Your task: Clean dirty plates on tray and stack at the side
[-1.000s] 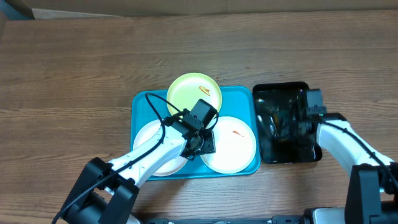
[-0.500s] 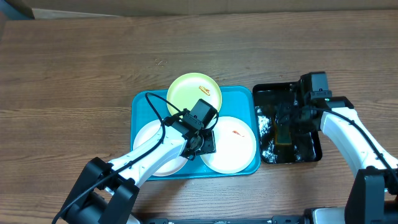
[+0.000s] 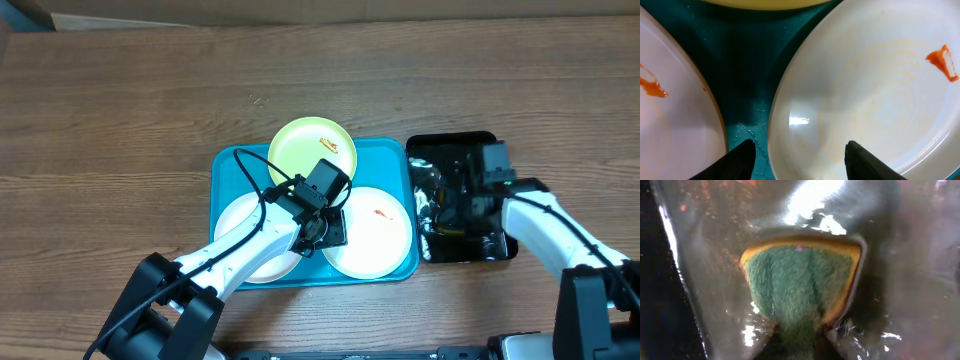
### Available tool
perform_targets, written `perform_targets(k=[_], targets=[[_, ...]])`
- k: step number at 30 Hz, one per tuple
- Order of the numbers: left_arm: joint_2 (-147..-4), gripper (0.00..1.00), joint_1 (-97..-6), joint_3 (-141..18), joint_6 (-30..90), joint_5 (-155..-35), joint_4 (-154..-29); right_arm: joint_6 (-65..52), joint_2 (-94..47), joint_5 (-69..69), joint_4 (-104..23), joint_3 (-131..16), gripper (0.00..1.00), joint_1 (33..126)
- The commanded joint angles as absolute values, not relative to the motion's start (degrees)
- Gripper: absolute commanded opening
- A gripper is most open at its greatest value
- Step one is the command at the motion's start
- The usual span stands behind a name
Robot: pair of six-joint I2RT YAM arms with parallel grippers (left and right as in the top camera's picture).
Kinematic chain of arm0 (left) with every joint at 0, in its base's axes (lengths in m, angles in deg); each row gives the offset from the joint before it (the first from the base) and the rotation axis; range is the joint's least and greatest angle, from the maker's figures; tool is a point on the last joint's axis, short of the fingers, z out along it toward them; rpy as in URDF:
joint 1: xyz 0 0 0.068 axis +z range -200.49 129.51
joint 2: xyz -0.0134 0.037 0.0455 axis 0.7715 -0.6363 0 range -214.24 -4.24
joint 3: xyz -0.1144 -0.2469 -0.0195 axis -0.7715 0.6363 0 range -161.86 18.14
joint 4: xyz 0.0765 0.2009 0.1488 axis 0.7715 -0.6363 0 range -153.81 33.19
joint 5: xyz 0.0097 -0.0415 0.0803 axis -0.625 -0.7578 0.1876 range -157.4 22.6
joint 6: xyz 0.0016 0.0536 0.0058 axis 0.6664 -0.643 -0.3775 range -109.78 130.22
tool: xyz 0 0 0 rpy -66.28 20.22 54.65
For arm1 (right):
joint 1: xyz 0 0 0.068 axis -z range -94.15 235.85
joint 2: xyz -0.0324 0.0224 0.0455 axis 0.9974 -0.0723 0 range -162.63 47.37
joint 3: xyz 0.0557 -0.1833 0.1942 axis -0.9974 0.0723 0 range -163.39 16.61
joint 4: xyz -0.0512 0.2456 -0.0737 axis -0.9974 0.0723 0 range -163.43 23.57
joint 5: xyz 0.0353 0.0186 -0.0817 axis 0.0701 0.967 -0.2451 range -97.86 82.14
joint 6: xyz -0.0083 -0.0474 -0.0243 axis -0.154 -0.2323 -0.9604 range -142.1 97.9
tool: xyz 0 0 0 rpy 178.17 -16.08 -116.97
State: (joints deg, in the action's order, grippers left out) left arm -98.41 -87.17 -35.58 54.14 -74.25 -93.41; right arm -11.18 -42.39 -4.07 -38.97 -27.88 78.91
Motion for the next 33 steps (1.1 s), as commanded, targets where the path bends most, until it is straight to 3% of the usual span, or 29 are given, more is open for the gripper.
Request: perform_targets(k=[1, 3, 4, 9, 24, 25, 26, 27, 28, 30, 31, 33], targets=[[-99.11, 0.59, -86.87, -36.21, 53.49, -74.49, -93.36, -10.94, -42.45, -6.91, -40.46, -27.51, 0.07, 78.30], [-99.11, 0.59, -86.87, -36.21, 53.49, -74.49, -93.47, -10.94, -42.43, -5.64, -39.41, -29.52, 0.50, 78.48], [-99.11, 0.60, -86.87, -36.21, 53.49, -74.49, -93.60, -10.94, -42.43, -5.21, -38.60, -30.98, 0.58, 78.48], [-99.11, 0.60, -86.87, -36.21, 53.51, -74.49, -93.60, -10.96, -42.43, -5.73, -37.33, -36.16, 0.66, 78.48], [-99.11, 0.61, -86.87, -36.21, 53.51, -74.49, -93.54, -9.85, -42.45, -9.89, -45.09, -28.30, 0.65, 78.41], [-99.11, 0.61, -86.87, -36.21, 53.51, -74.49, -93.56, -9.85, -42.45, -9.93, -45.75, -27.92, 0.61, 78.41], [-99.11, 0.61, -86.87, -36.21, 53.51, -74.49, -93.56, -9.85, -42.45, -9.91, -46.45, -27.55, 0.50, 78.41], [-99.11, 0.62, -86.87, -36.21, 53.51, -74.49, -93.54, -9.85, -42.48, -9.89, -46.78, -27.51, 0.13, 78.41], [-99.11, 0.63, -86.87, -36.21, 53.51, -74.49, -93.43, -9.87, -42.45, -9.64, -47.10, -27.51, 0.04, 78.41], [-99.11, 0.64, -86.87, -36.21, 53.51, -74.47, -93.30, -9.89, -42.45, -7.66, -47.47, -27.92, 0.04, 78.41], [-99.11, 0.64, -86.87, -36.21, 53.51, -74.47, -93.30, -9.89, -42.43, -6.19, -47.04, -28.76, 0.09, 78.54], [-99.11, 0.63, -86.87, -36.21, 53.51, -74.47, -93.38, -9.87, -42.39, -3.94, -44.61, -31.38, 0.50, 78.74]])
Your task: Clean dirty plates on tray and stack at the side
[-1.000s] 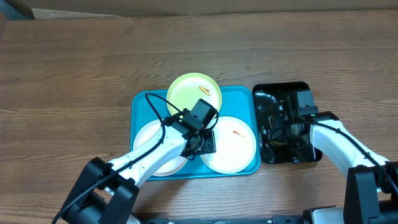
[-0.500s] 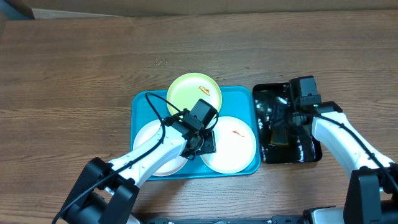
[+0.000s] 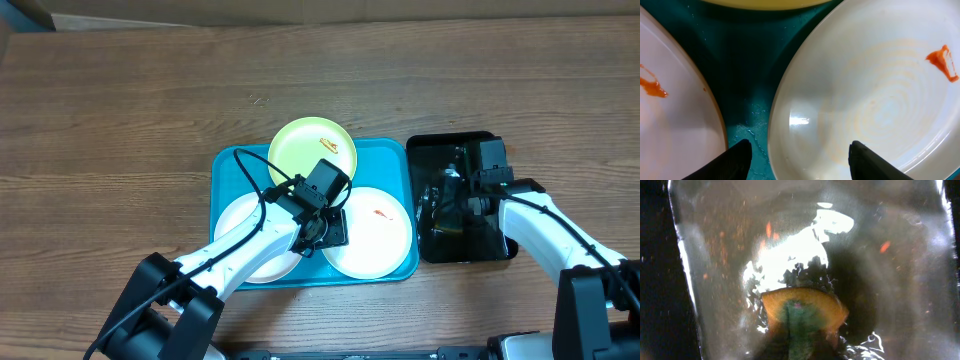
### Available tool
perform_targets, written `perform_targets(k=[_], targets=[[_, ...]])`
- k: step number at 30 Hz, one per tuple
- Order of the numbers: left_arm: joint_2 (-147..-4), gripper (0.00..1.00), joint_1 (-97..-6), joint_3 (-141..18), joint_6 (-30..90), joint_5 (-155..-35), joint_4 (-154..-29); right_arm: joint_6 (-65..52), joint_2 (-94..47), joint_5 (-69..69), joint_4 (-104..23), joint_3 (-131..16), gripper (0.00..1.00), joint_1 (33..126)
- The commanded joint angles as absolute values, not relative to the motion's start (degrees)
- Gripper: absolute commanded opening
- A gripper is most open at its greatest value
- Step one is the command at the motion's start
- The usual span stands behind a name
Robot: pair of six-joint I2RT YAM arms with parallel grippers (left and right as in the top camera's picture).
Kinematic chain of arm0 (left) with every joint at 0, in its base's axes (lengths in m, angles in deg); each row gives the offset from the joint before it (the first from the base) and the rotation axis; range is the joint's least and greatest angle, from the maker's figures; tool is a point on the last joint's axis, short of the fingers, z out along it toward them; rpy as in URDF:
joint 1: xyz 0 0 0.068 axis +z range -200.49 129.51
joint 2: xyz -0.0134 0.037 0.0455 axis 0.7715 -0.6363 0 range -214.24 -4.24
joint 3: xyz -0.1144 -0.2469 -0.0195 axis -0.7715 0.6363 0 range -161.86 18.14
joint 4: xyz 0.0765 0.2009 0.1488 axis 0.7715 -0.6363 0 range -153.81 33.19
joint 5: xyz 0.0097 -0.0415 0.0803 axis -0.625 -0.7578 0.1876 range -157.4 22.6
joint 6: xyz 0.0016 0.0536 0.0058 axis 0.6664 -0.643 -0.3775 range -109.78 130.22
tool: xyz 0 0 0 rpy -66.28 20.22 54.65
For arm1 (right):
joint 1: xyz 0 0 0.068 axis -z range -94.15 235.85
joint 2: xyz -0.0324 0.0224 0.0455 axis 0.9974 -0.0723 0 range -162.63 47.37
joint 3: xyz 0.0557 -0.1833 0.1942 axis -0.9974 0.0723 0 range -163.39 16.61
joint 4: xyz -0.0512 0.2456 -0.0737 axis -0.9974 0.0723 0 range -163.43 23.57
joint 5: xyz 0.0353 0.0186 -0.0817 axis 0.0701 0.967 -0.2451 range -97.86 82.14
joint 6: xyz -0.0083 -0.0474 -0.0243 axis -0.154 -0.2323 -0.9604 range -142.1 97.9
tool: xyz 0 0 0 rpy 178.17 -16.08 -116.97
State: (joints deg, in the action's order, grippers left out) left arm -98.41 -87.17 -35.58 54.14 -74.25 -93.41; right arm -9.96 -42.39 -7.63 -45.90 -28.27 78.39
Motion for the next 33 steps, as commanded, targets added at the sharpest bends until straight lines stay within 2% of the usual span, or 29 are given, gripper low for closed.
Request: perform_targets(k=[1, 2, 4, 17, 23, 26, 33], targets=[[-99.11, 0.61, -86.87, -36.21, 53.51, -74.45, -93.38, -9.87, -42.39, -3.37, -42.97, -33.02, 0.55, 78.76], [-99.11, 0.60, -86.87, -36.21, 53.51, -74.45, -93.41, -9.87, -42.39, -3.22, -41.16, -34.70, 0.56, 78.80], [-99.11, 0.50, -86.87, -36.21, 53.49, -74.45, -93.41, -9.89, -42.39, -3.31, -37.18, -38.02, 0.58, 78.80], [-101.74, 0.34, -86.93, -36.21, 53.47, -74.36, -93.80, -9.87, -42.39, -5.86, -32.07, -39.12, 0.58, 78.78], [-101.74, 0.11, -86.87, -37.54, 50.80, -75.00, -94.19, -9.89, -42.41, -5.89, -29.81, -38.02, 0.59, 78.78], [-101.74, 0.10, -86.80, -40.14, 47.37, -73.90, -96.03, -9.89, -42.41, -5.89, -29.29, -37.65, 0.63, 78.78], [-101.74, 0.14, -86.82, -44.69, 41.88, -67.37, -99.96, -9.87, -42.41, -5.86, -30.82, -34.39, 0.64, 78.78]])
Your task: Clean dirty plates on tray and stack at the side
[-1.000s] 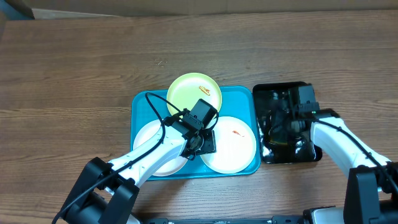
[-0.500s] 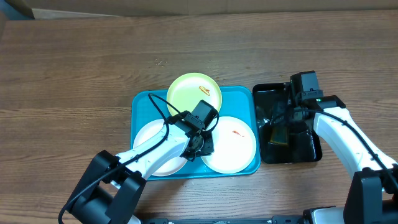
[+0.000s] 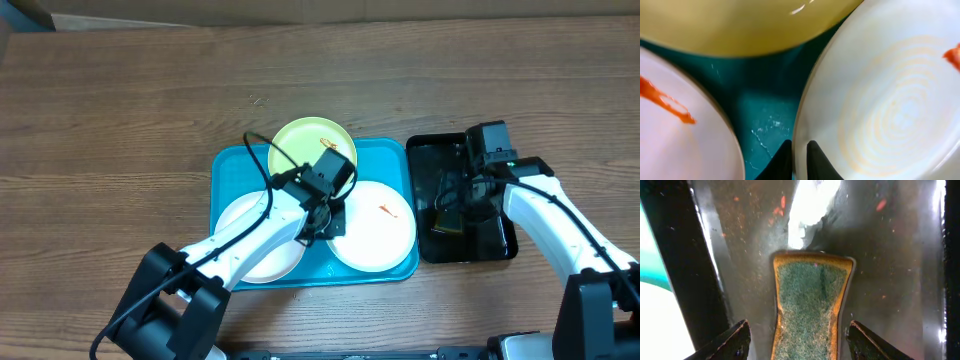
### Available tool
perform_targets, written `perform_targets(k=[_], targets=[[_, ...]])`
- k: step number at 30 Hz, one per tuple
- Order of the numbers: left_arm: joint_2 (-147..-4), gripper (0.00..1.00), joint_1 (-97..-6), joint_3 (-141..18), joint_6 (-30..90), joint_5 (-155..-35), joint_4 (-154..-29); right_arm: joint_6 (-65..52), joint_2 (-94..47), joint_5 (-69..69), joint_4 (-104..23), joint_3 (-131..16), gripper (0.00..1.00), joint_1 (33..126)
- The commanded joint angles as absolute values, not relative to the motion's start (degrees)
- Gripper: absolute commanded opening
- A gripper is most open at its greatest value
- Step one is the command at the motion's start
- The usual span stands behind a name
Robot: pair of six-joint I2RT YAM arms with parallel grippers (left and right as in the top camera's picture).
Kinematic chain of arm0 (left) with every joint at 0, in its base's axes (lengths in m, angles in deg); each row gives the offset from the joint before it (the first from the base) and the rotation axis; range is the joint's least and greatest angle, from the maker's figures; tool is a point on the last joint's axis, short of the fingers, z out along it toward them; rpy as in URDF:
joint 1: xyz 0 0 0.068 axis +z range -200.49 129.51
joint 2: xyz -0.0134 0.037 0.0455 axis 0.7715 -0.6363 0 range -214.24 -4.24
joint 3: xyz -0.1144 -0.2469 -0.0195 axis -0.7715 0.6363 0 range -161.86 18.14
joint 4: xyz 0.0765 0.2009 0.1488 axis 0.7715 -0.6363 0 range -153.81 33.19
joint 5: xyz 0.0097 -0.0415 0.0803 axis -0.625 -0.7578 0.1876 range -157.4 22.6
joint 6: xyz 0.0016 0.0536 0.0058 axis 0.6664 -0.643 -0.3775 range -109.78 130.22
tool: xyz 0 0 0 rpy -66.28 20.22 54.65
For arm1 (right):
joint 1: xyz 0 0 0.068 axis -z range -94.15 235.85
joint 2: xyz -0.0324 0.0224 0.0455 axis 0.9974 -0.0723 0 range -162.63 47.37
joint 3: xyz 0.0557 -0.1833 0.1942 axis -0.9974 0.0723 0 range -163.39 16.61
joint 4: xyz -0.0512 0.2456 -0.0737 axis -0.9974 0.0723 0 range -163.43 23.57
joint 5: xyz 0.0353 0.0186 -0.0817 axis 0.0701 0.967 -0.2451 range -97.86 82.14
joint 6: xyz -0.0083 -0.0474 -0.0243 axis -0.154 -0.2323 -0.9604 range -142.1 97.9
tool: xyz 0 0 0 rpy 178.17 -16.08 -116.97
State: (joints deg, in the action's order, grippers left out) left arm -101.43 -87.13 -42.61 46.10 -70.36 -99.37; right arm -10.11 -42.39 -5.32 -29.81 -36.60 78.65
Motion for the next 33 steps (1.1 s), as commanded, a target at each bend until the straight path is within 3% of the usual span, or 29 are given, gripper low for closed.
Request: perform_targets(k=[1, 6, 9, 15, 27, 31, 32, 33], targets=[[-101.74, 0.15, -86.82, -44.67, 41.88, -67.37, -100.23, -9.87, -42.41, -5.86, -31.32, -33.78, 0.64, 78.78], [-101.76, 0.15, -86.82, -44.67, 39.59, -67.39, -102.26, -9.85, -42.41, -5.86, -35.34, -30.39, 0.64, 78.78], [-101.76, 0.15, -86.82, -44.67, 38.30, -67.43, -103.57, -9.87, -42.41, -6.15, -36.37, -29.85, 0.59, 78.78], [-101.76, 0.35, -86.89, -44.65, 40.22, -72.83, -104.88, -10.07, -42.39, -7.39, -35.82, -32.43, 0.58, 78.85], [-105.91, 0.36, -86.93, -43.62, 45.80, -73.23, -106.19, -9.72, -42.41, -7.37, -34.45, -31.95, 0.58, 78.82], [-107.81, 0.31, -86.80, -43.64, 44.86, -74.62, -105.82, -8.30, -42.41, -7.35, -36.98, -28.78, 0.58, 78.82], [-107.86, 0.31, -86.61, -43.66, 44.57, -74.78, -105.78, -8.30, -42.41, -7.33, -37.01, -28.12, 0.57, 78.82], [-107.83, 0.31, -86.43, -43.79, 44.48, -74.84, -105.82, -8.32, -42.43, -7.11, -36.81, -27.68, 0.49, 78.82]])
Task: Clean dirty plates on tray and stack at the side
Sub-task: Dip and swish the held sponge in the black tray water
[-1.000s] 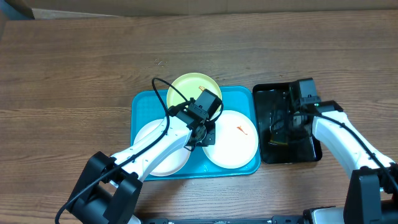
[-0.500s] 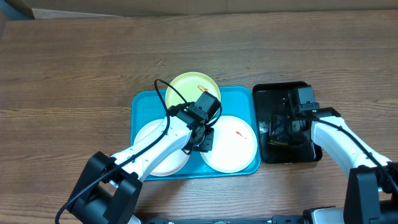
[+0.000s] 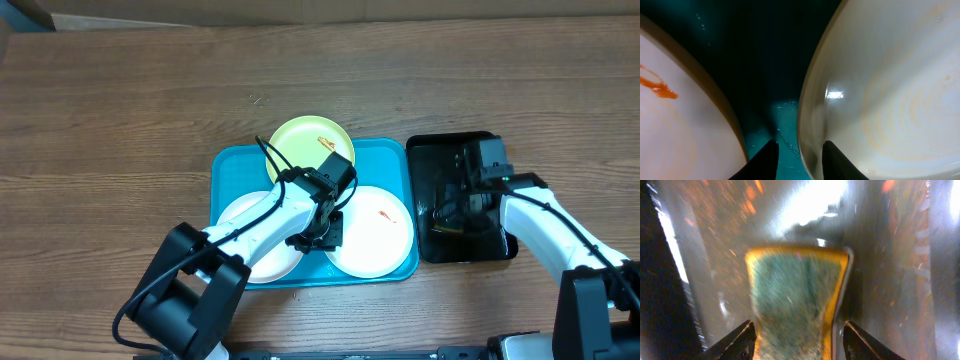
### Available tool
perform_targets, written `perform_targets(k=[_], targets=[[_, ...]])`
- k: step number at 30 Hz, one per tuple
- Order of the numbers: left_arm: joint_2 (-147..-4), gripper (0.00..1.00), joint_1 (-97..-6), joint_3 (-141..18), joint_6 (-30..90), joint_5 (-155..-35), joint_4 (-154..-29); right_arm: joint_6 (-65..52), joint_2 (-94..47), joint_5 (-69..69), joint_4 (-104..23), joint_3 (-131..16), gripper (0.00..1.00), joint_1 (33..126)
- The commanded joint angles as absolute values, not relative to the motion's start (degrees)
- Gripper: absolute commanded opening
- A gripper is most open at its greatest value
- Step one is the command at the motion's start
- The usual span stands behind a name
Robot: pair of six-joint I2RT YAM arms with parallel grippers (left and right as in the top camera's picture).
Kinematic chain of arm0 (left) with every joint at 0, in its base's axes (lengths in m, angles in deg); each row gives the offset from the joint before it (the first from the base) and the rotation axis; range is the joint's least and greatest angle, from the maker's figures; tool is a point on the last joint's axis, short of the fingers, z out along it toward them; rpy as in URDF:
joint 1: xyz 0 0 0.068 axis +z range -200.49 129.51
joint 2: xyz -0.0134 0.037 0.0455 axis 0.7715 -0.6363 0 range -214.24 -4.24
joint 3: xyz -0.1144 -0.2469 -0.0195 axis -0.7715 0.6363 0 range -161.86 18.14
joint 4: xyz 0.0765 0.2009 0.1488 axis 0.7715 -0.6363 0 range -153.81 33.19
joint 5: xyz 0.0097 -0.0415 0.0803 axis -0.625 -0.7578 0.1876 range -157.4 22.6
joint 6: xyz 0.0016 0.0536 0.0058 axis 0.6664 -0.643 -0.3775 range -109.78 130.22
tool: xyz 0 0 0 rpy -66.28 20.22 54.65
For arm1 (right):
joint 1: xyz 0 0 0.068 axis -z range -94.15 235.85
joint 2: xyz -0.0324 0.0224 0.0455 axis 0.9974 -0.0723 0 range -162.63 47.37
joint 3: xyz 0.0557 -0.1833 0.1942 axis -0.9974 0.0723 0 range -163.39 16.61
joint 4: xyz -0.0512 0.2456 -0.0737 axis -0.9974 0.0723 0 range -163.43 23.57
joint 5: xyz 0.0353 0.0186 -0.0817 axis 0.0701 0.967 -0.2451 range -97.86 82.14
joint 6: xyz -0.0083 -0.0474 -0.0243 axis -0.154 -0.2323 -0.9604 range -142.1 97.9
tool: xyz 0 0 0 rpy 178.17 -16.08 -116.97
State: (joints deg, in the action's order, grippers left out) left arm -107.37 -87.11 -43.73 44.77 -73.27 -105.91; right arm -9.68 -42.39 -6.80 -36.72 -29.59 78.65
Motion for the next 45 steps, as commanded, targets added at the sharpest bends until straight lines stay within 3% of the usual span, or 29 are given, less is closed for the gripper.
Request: perform_targets(k=[1, 2, 5, 6, 7, 8, 11, 14, 26, 27, 29, 31, 32, 34, 36, 39, 40, 42, 45], targets=[[-107.83, 0.32, -86.26, -44.03, 44.44, -74.91, -105.87, -8.32, -42.41, -6.54, -36.22, -27.47, 0.28, 78.82], [-107.83, 0.33, -86.10, -44.27, 44.42, -74.91, -105.93, -8.28, -42.41, -5.91, -35.23, -27.49, 0.05, 78.82], [-107.83, 0.38, -85.97, -45.00, 42.80, -74.89, -106.08, -8.30, -42.41, -4.03, -32.48, -27.79, 0.04, 78.82], [-107.83, 0.39, -85.97, -45.17, 42.32, -74.89, -106.19, -8.32, -42.41, -3.74, -30.86, -28.45, 0.12, 78.82], [-107.83, 0.41, -85.97, -45.37, 42.30, -74.84, -106.41, -8.32, -42.41, -3.70, -29.01, -29.43, 0.34, 78.85], [-107.83, 0.44, -85.97, -45.45, 42.28, -74.80, -106.48, -8.36, -42.41, -3.77, -27.37, -30.55, 0.43, 78.85], [-107.83, 0.45, -85.97, -45.45, 42.30, -74.45, -106.04, -8.36, -42.41, -3.92, -25.09, -33.54, 0.58, 78.82], [-107.86, 0.44, -85.97, -45.45, 42.34, -74.30, -105.60, -8.34, -42.41, -6.19, -27.30, -34.00, 0.63, 78.85], [-107.86, 0.37, -86.06, -45.45, 42.34, -74.25, -103.81, -7.82, -42.45, -7.31, -31.04, -29.78, 0.56, 78.78], [-107.86, 0.36, -86.06, -45.45, 42.34, -74.25, -103.66, -7.25, -42.45, -7.33, -31.98, -29.19, 0.52, 78.78], [-107.86, 0.33, -86.04, -45.45, 42.32, -74.23, -103.22, -7.21, -42.45, -7.37, -33.88, -28.71, 0.32, 78.78], [-107.86, 0.27, -86.04, -45.45, 42.34, -73.38, -102.59, -7.25, -42.45, -7.37, -36.04, -28.73, 0.27, 78.80], [-107.86, 0.26, -86.04, -45.45, 42.32, -72.57, -102.13, -7.25, -42.45, -7.37, -37.38, -28.80, 0.47, 78.85], [-107.86, 0.27, -86.04, -45.45, 42.34, -71.85, -101.62, -7.23, -42.45, -7.37, -38.88, -28.93, 0.64, 78.85], [-107.86, 0.28, -86.04, -45.45, 42.34, -71.87, -101.65, -7.23, -42.45, -7.35, -39.26, -29.00, 0.70, 78.85], [-107.86, 0.24, -86.04, -45.45, 42.32, -71.85, -101.69, -7.23, -42.45, -7.35, -37.49, -29.00, 0.70, 78.85], [-107.86, 0.22, -86.04, -45.45, 42.32, -71.85, -101.56, -7.25, -42.45, -7.35, -36.81, -29.00, 0.74, 78.85], [-107.86, 0.15, -86.02, -45.45, 42.32, -71.85, -101.54, -7.25, -42.45, -7.33, -36.22, -29.00, 0.97, 78.85], [-107.86, 0.11, -86.02, -45.45, 42.34, -71.85, -101.54, -7.23, -42.45, -7.04, -37.09, -29.00, 1.00, 78.85]])
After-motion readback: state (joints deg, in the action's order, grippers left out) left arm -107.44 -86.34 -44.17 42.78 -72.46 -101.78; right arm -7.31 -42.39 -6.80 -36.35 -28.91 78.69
